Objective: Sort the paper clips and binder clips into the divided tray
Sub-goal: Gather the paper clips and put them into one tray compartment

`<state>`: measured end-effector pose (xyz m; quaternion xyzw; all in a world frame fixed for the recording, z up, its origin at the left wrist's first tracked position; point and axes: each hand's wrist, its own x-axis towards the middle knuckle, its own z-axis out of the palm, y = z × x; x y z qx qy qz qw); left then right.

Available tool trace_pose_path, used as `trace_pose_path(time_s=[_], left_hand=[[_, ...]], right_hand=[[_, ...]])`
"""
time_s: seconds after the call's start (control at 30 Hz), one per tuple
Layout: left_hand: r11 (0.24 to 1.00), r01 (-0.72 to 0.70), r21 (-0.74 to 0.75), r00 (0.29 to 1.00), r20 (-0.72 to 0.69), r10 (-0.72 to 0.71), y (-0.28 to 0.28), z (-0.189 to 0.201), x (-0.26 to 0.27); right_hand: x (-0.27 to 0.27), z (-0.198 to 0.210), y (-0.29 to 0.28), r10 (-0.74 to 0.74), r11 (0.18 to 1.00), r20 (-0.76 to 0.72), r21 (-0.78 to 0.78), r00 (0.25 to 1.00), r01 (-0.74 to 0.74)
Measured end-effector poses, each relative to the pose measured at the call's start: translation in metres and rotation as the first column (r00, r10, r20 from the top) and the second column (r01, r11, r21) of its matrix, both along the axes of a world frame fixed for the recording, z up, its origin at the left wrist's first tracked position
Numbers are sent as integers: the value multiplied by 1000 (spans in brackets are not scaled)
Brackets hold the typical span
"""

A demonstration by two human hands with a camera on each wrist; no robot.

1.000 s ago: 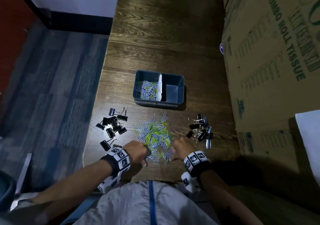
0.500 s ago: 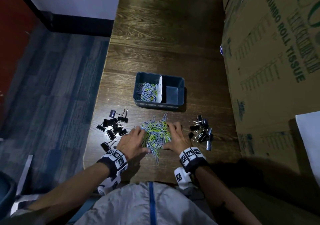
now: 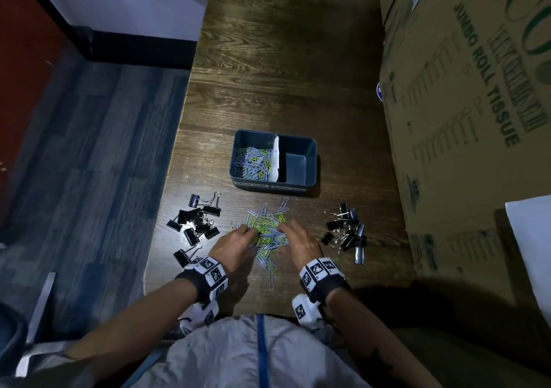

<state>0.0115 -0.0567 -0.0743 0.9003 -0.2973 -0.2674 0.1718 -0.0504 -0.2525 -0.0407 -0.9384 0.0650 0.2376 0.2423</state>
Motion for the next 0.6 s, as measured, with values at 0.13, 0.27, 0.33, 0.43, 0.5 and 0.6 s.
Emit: trace_pose_path(time_s=[0.13, 0.27, 0.33, 0.43, 0.5, 0.6], left_hand=[[997, -23, -72, 999, -50, 20, 3, 7, 3], [988, -36, -150, 997, -68, 26, 4, 20, 10], [984, -49, -173, 998, -50, 41, 6, 27, 16], [974, -82, -210, 996, -35, 76, 7, 44, 27], [958, -127, -258, 992, -21, 126, 5, 58, 37], [928, -191, -320, 980, -4, 200, -2, 86, 56]], right_hand=[[6, 8, -5, -20, 1000, -6, 12, 1000, 20], [11, 13, -8, -68, 998, -39, -19, 997, 67], [13, 14, -11, -115, 993, -72, -32, 991, 113], [17, 14, -16, -150, 989, -119, -31, 982, 147], [21, 17, -19, -156, 988, -114, -7, 981, 156], [27, 24, -22, -142, 989, -105, 14, 984, 145]])
